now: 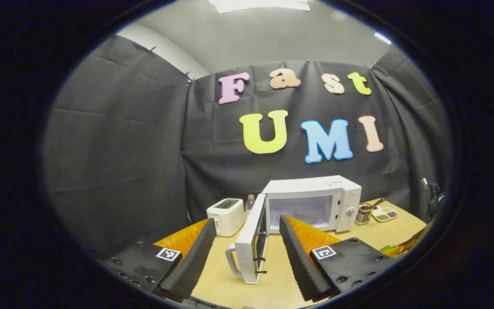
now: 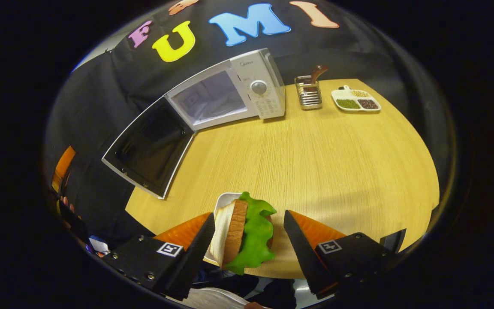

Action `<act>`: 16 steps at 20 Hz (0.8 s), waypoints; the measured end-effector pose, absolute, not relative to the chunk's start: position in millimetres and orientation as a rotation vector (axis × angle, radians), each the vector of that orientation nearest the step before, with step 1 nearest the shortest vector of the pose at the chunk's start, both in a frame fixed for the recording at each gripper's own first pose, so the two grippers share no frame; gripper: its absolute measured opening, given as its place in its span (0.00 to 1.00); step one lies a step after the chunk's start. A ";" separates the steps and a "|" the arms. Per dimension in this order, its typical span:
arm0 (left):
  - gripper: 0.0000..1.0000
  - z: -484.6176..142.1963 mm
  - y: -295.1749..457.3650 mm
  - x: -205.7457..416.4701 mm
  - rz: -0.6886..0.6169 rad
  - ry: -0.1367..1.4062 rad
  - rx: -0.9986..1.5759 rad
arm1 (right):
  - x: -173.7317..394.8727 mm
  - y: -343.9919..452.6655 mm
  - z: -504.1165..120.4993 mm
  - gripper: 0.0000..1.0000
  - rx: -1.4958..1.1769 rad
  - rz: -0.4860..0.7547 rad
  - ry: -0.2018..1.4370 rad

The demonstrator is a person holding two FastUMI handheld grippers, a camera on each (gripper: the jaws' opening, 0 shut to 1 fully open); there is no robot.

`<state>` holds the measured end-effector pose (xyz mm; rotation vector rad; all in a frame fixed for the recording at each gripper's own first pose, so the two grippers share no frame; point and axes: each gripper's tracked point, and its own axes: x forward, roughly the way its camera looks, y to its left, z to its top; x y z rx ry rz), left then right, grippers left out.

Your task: Open the microwave oven with the left hand, put the food in, and close the microwave oven.

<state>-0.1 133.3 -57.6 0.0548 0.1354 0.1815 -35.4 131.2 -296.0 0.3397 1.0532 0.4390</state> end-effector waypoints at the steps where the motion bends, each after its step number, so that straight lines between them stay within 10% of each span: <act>1: 0.94 -57.7 131.6 -3.2 0.191 0.138 0.058 | -39.3 133.6 -298.8 0.98 0.365 0.457 1.078; 8: 0.94 -54.2 129.8 -23.8 0.261 0.145 0.077 | -64.8 151.7 -319.3 0.84 0.474 0.562 1.242; 13: 0.94 -49.6 131.3 -15.9 0.266 0.141 0.095 | -60.8 161.9 -314.1 0.40 0.540 0.578 1.254; 16: 0.94 -43.4 138.3 -1.3 0.256 0.124 0.111 | -55.7 165.7 -303.9 0.40 0.515 0.576 1.238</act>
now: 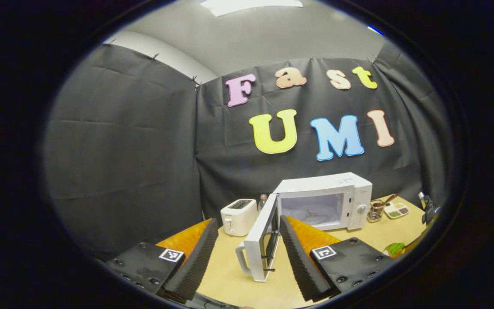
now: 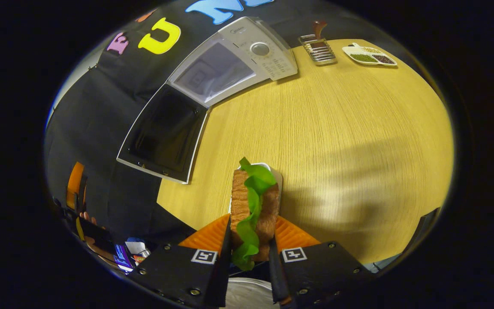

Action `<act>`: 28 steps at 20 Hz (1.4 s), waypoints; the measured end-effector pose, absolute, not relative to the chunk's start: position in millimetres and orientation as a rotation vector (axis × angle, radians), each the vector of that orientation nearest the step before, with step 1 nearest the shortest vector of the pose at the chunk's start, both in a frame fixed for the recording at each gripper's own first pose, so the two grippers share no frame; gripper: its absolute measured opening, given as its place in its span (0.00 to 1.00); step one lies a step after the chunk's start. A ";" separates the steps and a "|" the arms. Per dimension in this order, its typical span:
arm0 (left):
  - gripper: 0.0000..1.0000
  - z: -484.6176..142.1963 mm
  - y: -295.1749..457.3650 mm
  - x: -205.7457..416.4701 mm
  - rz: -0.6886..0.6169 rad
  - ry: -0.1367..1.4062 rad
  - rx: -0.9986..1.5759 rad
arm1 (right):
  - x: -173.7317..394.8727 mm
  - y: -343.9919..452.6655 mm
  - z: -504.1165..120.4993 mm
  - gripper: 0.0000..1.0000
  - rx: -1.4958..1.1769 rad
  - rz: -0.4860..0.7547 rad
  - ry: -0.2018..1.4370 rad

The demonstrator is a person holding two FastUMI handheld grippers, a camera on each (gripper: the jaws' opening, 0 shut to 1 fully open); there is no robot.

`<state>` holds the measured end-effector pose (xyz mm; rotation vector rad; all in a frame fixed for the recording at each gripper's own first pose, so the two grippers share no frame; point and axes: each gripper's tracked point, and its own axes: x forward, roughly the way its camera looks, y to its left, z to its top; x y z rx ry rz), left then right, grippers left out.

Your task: Open the microwave oven with the left hand, put the food in, and close the microwave oven.

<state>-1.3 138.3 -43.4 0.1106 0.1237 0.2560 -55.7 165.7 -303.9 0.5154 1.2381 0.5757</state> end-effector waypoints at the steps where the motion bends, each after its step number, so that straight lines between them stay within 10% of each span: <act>1: 0.94 -40.2 142.5 5.3 0.253 0.115 0.109 | -51.2 167.2 -298.5 0.40 0.512 0.575 1.229; 28: 0.93 -85.7 304.7 105.9 0.217 0.133 0.020 | 167.5 335.7 -226.0 0.40 0.681 0.372 0.761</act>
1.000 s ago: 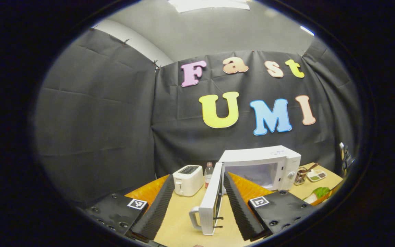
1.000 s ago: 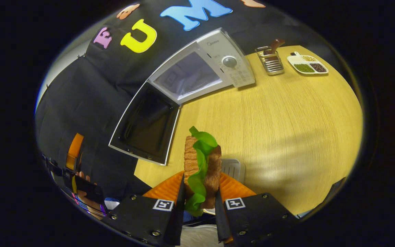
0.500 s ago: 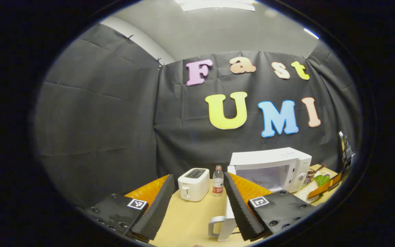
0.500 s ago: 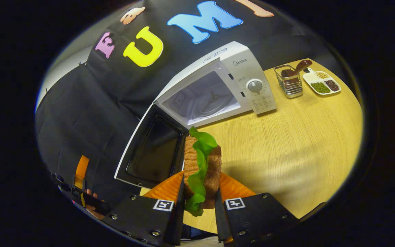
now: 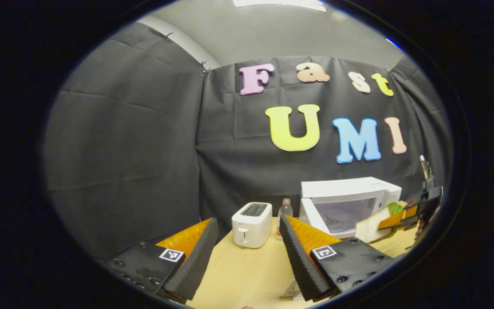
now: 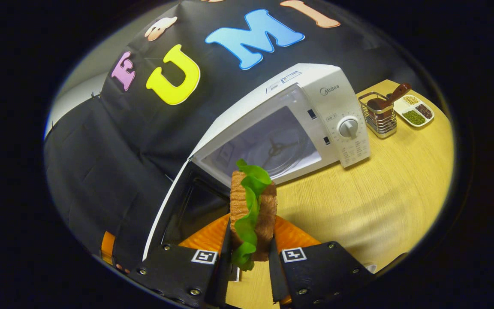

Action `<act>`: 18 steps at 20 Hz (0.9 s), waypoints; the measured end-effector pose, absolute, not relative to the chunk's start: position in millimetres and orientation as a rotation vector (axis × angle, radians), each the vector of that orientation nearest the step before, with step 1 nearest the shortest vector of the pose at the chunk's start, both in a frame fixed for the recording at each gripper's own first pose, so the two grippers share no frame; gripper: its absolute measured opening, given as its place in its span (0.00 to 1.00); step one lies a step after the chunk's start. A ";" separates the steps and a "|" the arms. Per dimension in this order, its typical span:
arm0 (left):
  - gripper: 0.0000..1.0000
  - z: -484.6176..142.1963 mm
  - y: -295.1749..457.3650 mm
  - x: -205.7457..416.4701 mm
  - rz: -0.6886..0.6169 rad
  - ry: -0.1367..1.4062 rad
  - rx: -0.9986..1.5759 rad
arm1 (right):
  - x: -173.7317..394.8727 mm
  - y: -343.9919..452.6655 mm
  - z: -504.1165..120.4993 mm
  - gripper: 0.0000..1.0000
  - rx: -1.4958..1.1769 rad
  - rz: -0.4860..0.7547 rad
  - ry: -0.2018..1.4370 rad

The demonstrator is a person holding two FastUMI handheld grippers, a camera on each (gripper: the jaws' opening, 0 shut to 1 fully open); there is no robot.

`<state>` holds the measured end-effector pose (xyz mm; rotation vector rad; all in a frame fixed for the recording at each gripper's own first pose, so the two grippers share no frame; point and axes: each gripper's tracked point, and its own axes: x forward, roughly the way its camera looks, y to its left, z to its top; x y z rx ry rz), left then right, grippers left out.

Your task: Open the microwave oven with the left hand, put the food in, and close the microwave oven.

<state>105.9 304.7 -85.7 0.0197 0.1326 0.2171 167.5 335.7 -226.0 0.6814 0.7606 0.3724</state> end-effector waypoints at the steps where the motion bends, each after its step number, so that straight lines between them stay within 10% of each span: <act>1: 0.94 -86.0 311.3 107.8 0.220 0.134 0.024 | 177.7 338.1 -227.5 0.40 0.688 0.354 0.743; 18: 0.93 -118.1 380.9 112.2 0.325 0.242 0.057 | 300.8 379.5 -280.1 0.40 0.656 0.193 0.572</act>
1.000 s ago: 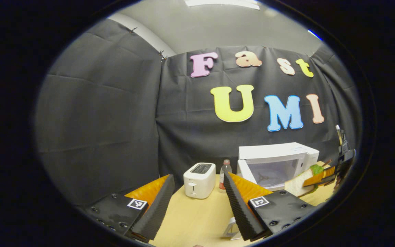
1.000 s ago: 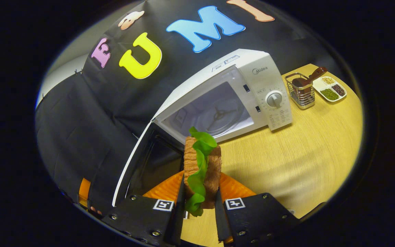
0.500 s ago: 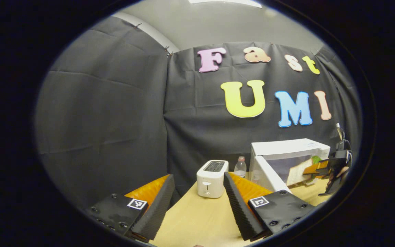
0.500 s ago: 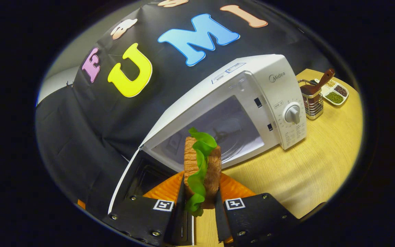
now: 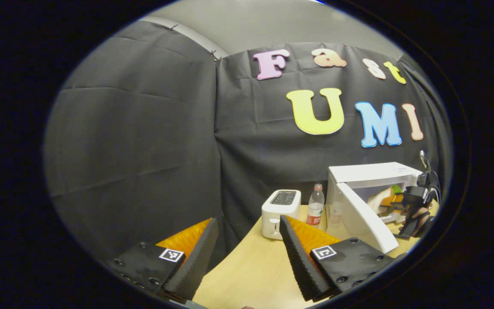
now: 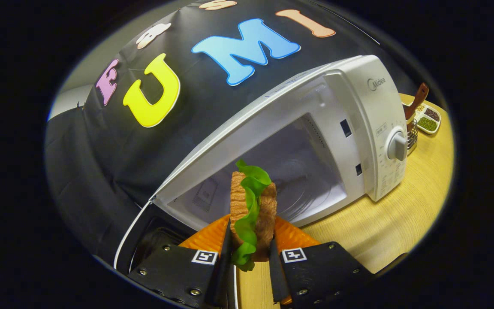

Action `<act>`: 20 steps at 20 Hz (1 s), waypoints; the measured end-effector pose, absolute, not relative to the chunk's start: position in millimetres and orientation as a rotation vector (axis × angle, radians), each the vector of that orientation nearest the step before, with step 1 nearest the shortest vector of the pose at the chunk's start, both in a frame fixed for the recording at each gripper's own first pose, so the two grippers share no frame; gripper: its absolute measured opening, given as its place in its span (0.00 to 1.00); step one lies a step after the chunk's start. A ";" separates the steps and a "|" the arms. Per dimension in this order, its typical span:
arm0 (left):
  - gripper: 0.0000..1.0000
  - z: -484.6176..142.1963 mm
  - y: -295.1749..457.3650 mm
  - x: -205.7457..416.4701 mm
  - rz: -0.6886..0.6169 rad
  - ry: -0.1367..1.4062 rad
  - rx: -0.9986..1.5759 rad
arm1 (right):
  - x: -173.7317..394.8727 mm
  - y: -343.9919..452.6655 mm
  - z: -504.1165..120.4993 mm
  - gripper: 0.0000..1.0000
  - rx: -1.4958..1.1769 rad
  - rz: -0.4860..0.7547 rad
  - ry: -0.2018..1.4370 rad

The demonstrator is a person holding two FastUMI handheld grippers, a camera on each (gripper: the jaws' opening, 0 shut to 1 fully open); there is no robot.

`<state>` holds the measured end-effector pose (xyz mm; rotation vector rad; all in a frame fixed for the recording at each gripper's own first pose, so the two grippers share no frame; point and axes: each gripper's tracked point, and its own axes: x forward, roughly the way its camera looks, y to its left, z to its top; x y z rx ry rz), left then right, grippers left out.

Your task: Open the microwave oven with the left hand, put the food in, and close the microwave oven.

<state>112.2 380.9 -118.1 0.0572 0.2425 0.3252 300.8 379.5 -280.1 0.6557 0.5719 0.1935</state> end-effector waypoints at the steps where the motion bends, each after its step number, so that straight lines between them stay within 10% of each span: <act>1: 0.93 -118.1 382.8 111.9 0.328 0.249 0.059 | 307.1 383.3 -282.9 0.41 0.659 0.195 0.569; 14: 0.93 -132.1 404.6 106.6 0.360 0.298 0.094 | 346.6 373.0 -331.2 0.48 0.601 0.049 0.590; 19: 0.93 -135.4 407.6 103.3 0.365 0.298 0.085 | 351.9 358.8 -334.3 0.67 0.353 -0.001 0.583; 20: 0.93 -133.1 405.5 103.2 0.364 0.297 0.083 | 353.0 354.1 -338.6 0.88 0.306 -0.013 0.596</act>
